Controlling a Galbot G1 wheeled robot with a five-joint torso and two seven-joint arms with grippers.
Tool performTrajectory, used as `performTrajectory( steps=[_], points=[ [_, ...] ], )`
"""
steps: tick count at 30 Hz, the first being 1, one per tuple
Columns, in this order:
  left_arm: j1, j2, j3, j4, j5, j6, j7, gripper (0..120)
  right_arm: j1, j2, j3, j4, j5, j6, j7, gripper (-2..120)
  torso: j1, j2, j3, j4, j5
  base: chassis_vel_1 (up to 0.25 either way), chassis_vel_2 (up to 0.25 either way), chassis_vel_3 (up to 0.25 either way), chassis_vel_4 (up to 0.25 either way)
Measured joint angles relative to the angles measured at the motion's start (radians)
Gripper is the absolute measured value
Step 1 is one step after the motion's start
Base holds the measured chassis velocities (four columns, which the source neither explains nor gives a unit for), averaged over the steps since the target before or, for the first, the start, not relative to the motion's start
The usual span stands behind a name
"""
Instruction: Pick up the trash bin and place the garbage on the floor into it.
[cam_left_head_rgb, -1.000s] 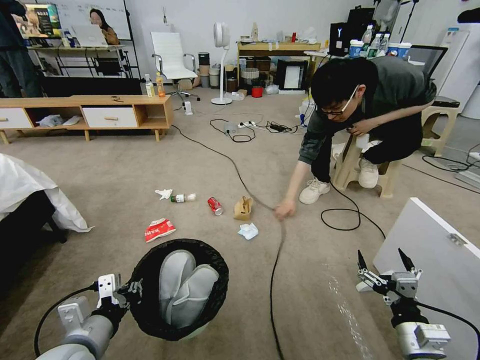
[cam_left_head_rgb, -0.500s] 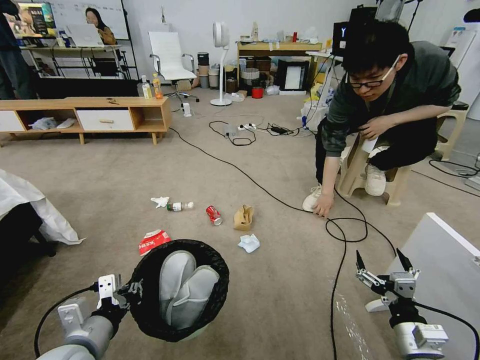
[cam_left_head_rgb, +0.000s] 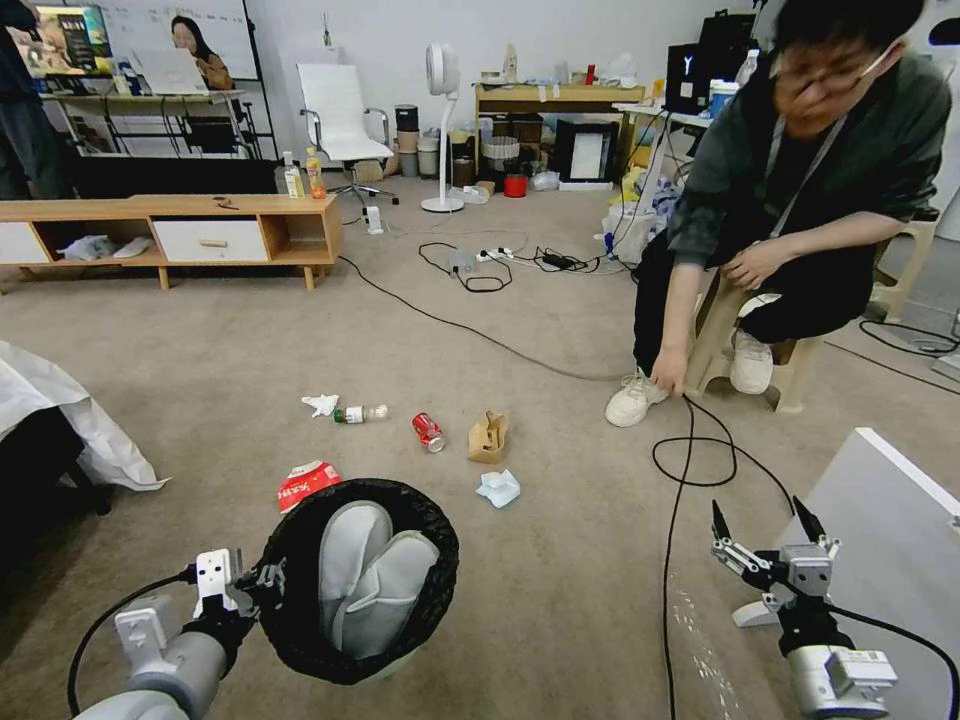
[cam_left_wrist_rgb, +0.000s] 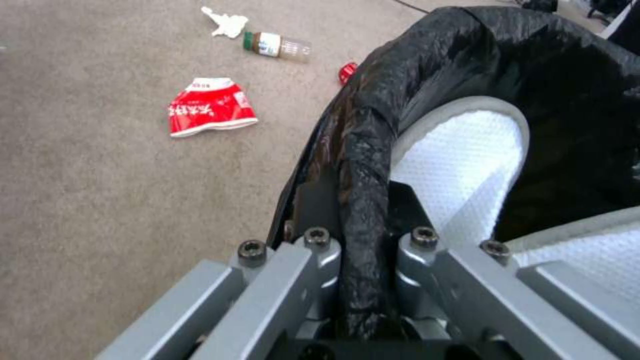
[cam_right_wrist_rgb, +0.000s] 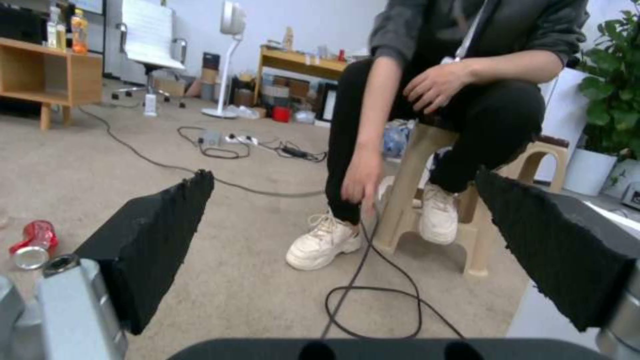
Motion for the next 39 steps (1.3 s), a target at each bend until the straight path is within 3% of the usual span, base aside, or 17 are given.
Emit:
performTrajectory(
  steps=[7,18,29,31,34,37,39],
  points=[
    [-0.003,0.000,0.000,0.002,0.000,0.000,0.000,4,0.003,0.001,0.000,-0.001,-0.001,0.000,0.003,100,0.000,0.000,0.000,0.0000,0.0000,-0.088,0.093,0.087,-0.086],
    [-0.006,0.000,-0.003,0.005,-0.001,-0.002,0.001,4,0.008,0.001,-0.002,-0.009,-0.003,0.000,0.004,100,0.000,0.000,0.000,0.0002,-0.0002,-0.240,0.223,0.231,-0.241],
    [-0.008,0.001,-0.008,0.004,-0.005,-0.005,-0.001,4,0.013,0.000,-0.007,-0.017,-0.006,0.007,0.002,100,0.000,0.000,0.000,0.0003,0.0006,-0.326,0.342,0.349,-0.336],
    [-0.008,0.000,-0.007,0.004,-0.006,-0.005,-0.002,4,0.013,0.000,-0.006,-0.017,-0.006,0.008,0.002,100,0.000,0.000,0.000,-0.0001,-0.0013,-0.360,0.353,0.380,-0.366],
    [-0.009,0.000,-0.007,0.004,-0.006,-0.006,-0.002,4,0.014,0.001,-0.007,-0.019,-0.010,0.012,0.005,100,0.000,0.000,0.000,0.0000,0.0008,-0.333,0.366,0.356,-0.376],
    [-0.009,0.001,-0.007,0.004,-0.007,-0.006,-0.003,4,0.015,0.001,-0.009,-0.019,-0.010,0.018,0.011,100,0.000,0.000,0.000,-0.0003,-0.0010,-0.333,0.362,0.343,-0.340],
    [-0.008,0.001,-0.008,0.004,-0.007,-0.006,-0.003,4,0.015,0.000,-0.014,-0.020,-0.010,0.019,0.012,100,0.000,0.000,0.000,0.0001,0.0009,-0.332,0.339,0.327,-0.324]
  ],
)
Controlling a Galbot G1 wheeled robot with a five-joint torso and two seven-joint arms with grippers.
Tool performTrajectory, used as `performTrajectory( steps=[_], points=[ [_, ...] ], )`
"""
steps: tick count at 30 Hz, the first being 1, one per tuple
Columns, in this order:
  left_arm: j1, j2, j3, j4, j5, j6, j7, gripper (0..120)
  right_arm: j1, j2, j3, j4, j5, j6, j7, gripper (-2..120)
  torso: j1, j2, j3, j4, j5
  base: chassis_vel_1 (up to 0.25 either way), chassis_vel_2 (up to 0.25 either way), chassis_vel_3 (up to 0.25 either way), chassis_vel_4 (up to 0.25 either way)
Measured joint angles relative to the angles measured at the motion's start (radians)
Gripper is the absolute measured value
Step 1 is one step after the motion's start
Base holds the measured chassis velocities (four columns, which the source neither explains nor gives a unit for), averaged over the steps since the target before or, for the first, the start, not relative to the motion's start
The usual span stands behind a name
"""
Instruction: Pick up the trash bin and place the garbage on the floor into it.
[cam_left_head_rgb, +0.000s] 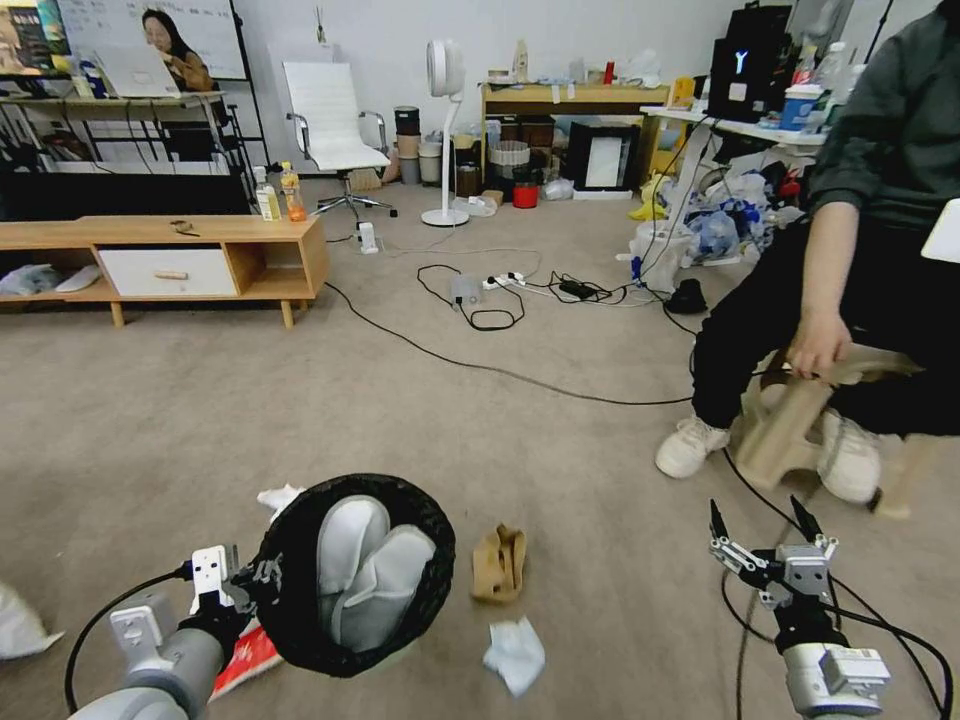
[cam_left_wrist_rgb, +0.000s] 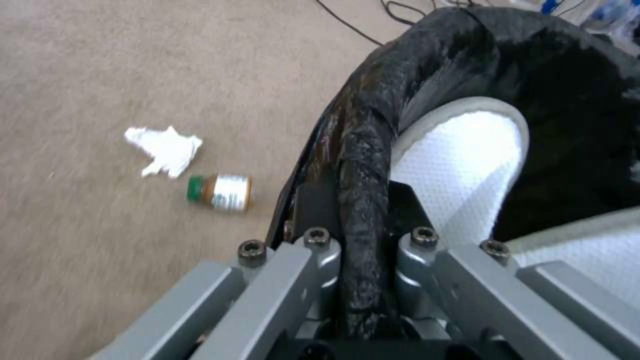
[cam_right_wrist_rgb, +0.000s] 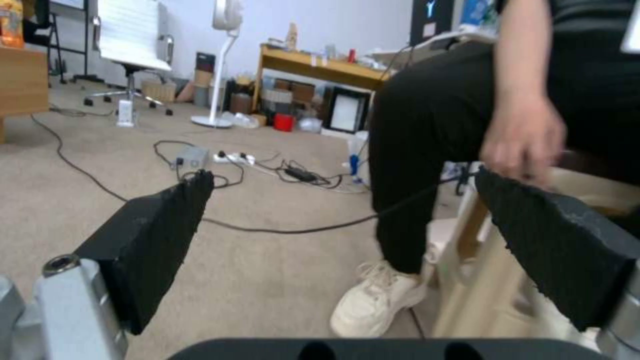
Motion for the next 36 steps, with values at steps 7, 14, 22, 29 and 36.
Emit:
performTrajectory(
  steps=[7,14,22,29,36],
  points=[
    [0.001,0.003,-0.002,-0.007,-0.003,-0.003,0.000,4,0.000,-0.026,-0.033,-0.003,-0.009,-0.002,0.000,100,0.000,0.000,0.000,-0.0002,-0.0008,-0.218,0.168,0.154,-0.185],
    [0.003,0.007,-0.003,-0.010,-0.004,-0.010,-0.001,4,-0.028,-0.078,-0.085,-0.004,-0.004,-0.024,-0.001,100,0.000,0.000,0.000,0.0000,-0.0009,0.042,-0.040,-0.036,0.040],
    [-0.001,0.011,0.002,-0.008,-0.005,-0.010,-0.005,4,-0.086,-0.222,-0.169,-0.003,0.031,-0.074,0.005,100,0.000,0.000,0.000,-0.0002,-0.0007,-0.003,-0.008,-0.013,0.008],
    [0.001,0.014,0.000,-0.003,-0.008,-0.010,-0.005,4,-0.102,-0.291,-0.199,-0.010,0.033,-0.075,-0.003,100,0.000,0.000,0.000,0.0000,-0.0006,0.000,0.000,0.000,0.000],
    [-0.003,0.018,-0.001,-0.001,-0.011,-0.010,-0.007,4,-0.102,-0.359,-0.238,-0.015,0.073,-0.064,-0.052,100,0.000,0.000,0.000,-0.0001,-0.0008,0.000,0.000,0.000,0.000]
  ],
)
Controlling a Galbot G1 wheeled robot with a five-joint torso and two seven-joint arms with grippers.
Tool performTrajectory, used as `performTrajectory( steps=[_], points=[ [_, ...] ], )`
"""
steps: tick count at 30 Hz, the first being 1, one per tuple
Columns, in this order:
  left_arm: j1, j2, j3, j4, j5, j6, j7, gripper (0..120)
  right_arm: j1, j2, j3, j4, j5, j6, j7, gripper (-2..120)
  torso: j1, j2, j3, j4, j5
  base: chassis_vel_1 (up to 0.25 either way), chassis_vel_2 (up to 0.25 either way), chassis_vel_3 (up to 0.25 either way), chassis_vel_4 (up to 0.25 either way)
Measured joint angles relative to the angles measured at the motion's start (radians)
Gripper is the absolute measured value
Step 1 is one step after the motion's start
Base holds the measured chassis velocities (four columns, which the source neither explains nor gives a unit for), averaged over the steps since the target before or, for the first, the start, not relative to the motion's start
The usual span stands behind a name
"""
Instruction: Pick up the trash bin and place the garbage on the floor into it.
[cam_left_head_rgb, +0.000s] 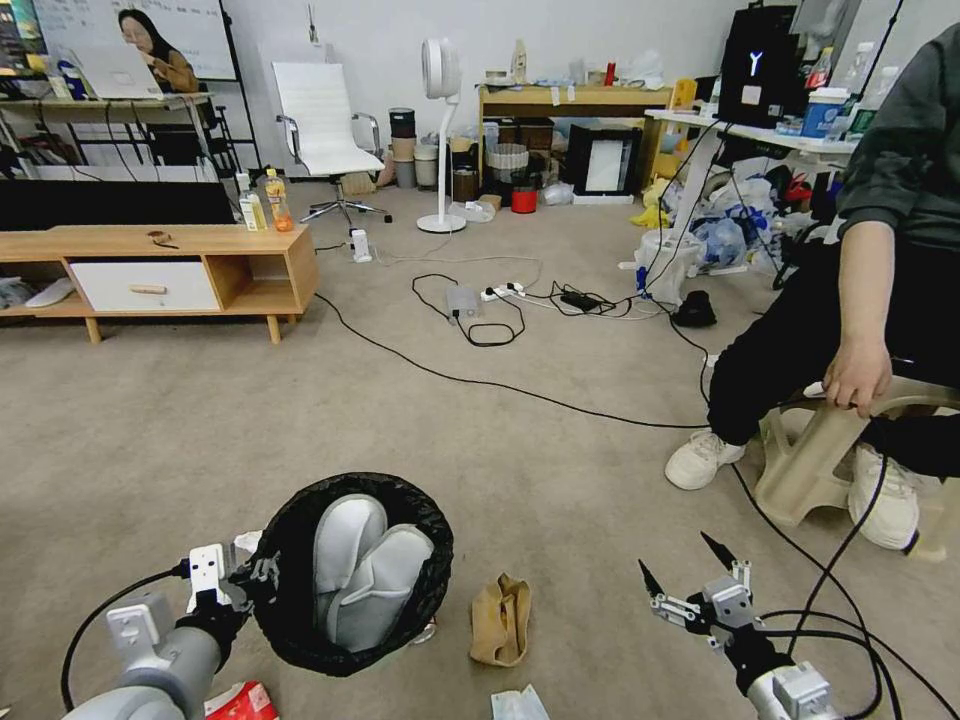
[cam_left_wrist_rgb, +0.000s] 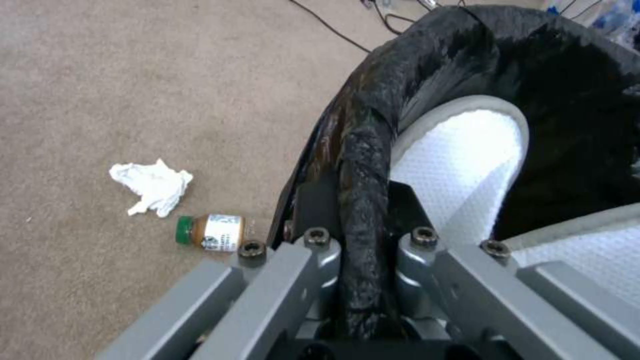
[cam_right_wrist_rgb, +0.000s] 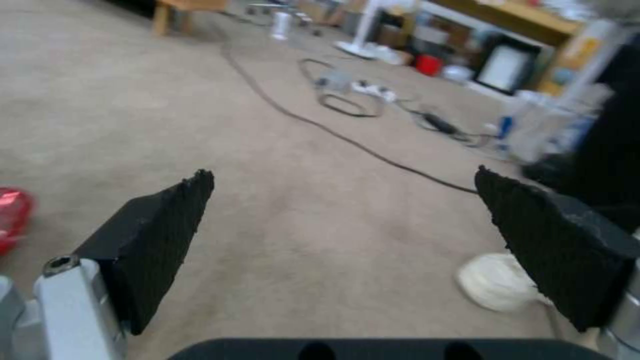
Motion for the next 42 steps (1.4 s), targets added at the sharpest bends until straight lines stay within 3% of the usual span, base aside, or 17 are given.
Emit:
performTrajectory(
  steps=[8,10,13,28,42],
  points=[
    [-0.001,0.005,-0.001,0.001,0.000,0.001,-0.002,4,-0.019,-0.128,-0.027,-0.010,0.098,0.037,-0.138,100,0.000,0.000,0.000,-0.0001,-0.0001,0.000,0.000,0.000,0.000],
    [-0.001,0.006,-0.002,0.002,0.000,0.002,-0.002,4,-0.011,-0.171,-0.033,-0.021,0.127,0.064,-0.253,100,0.000,0.000,0.000,-0.0001,0.0000,0.000,0.000,0.000,0.000],
    [-0.001,0.005,-0.001,0.002,0.002,0.002,-0.003,4,0.013,-0.194,-0.053,-0.032,0.143,0.074,-0.336,100,0.000,0.000,0.000,0.0000,0.0000,0.000,0.000,0.000,0.000],
    [0.008,-0.017,0.005,0.010,0.025,-0.007,0.000,4,0.118,-0.254,-0.203,-0.128,0.137,0.079,-0.488,100,0.000,0.000,0.000,0.0000,0.0000,0.000,0.000,0.000,0.000],
    [0.006,-0.028,0.010,0.028,0.037,-0.015,0.004,4,0.183,-0.257,-0.267,-0.252,0.094,0.089,-0.618,100,0.000,0.000,0.000,0.0000,-0.0002,0.000,0.000,0.000,0.000]
  ],
)
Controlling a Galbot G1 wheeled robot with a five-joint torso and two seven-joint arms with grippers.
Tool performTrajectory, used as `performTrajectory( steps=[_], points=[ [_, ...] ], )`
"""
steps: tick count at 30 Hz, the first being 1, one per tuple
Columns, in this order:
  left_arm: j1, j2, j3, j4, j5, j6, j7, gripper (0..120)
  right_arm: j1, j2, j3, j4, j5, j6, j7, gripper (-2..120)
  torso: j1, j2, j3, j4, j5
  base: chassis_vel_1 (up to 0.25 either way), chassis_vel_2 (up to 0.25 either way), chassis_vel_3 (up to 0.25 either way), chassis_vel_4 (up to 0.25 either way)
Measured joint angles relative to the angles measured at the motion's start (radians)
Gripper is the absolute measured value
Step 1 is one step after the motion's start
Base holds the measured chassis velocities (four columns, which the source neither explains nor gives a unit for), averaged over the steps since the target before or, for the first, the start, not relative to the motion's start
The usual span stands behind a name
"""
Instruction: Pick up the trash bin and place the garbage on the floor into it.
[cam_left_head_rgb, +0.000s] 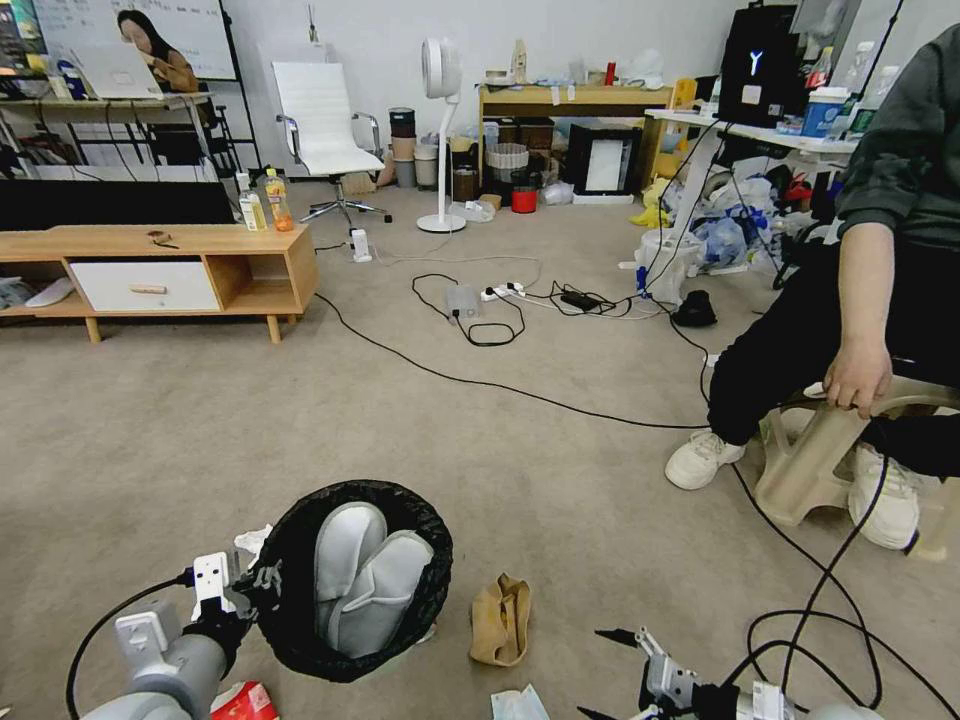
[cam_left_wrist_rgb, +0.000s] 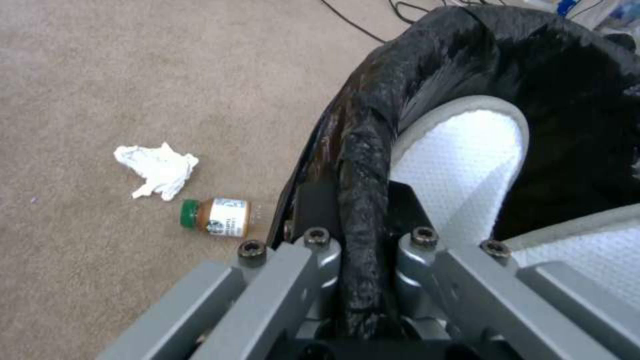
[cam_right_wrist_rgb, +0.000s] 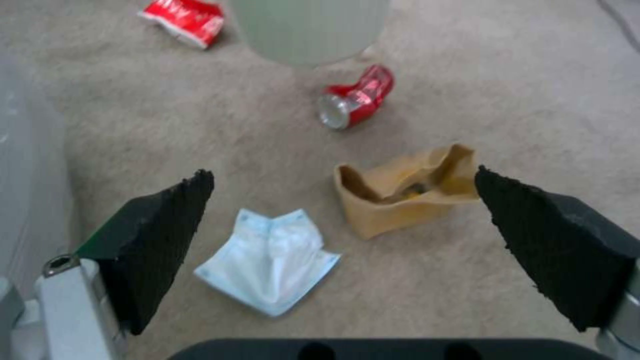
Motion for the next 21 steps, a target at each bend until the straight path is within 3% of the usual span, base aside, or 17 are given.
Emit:
performTrajectory(
  steps=[21],
  points=[
    [0.004,-0.014,-0.001,0.015,0.011,-0.014,0.008,4,0.179,0.060,-0.217,-0.155,-0.033,0.010,-0.055,100,0.000,0.000,0.000,0.0000,0.0000,0.000,0.000,0.000,0.000]
  ],
)
